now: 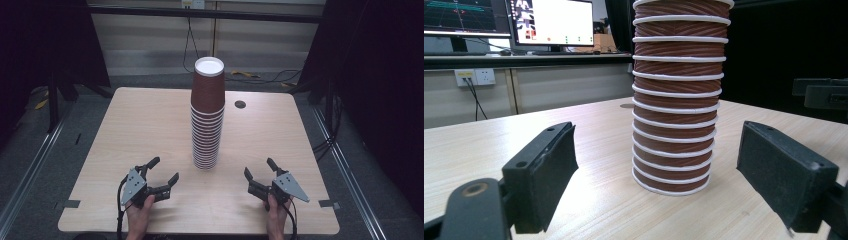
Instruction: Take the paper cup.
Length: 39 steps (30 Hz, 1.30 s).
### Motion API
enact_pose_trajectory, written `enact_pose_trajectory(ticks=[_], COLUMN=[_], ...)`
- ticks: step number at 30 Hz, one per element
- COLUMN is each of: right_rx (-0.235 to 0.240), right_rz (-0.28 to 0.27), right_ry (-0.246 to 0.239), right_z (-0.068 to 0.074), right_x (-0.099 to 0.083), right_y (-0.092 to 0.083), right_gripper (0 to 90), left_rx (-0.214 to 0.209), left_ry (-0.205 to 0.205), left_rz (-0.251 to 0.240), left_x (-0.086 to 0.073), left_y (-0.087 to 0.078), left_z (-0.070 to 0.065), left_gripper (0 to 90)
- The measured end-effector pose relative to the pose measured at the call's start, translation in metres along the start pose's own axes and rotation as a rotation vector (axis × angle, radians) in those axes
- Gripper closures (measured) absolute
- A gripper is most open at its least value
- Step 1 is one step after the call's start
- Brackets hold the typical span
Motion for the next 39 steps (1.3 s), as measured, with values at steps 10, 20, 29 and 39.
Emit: enact_pose_trajectory(ticks=[10, 20, 29, 39], right_rx=[-0.004, 0.104, 0.185, 0.254], right_rz=[0.012, 0.052, 0.09, 0.088], right_ry=[0.078, 0.066, 0.041, 0.033], right_z=[-0.005, 0.007, 0.011, 0.01], right_x=[0.001, 0.014, 0.034, 0.059], right_y=[0.001, 0.009, 0.018, 0.021], right_gripper=[13.0, 14.3, 16.8, 16.9], left_rx=[0.0, 0.001, -0.007, -0.012], left_ry=[-0.005, -0.008, -0.009, -0.007], left_rz=[0.0, -0.002, -0.001, -0.002], left_x=[0.0, 0.0, 0.0, 0.0], left_y=[0.0, 0.0, 0.001, 0.0], left_z=[0.0, 0.0, 0.0, 0.0], left_gripper=[15.8, 15.7, 15.8, 15.8])
Point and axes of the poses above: each handheld gripper's, and its own axes: y roughly forward along the jaws, x roughly out of its top, z roughly to its left, the point moved 1 cm from there along y, roughly forward along the jaws, and after that the axes turned 11 degrees about x, right-handed, at the moved point
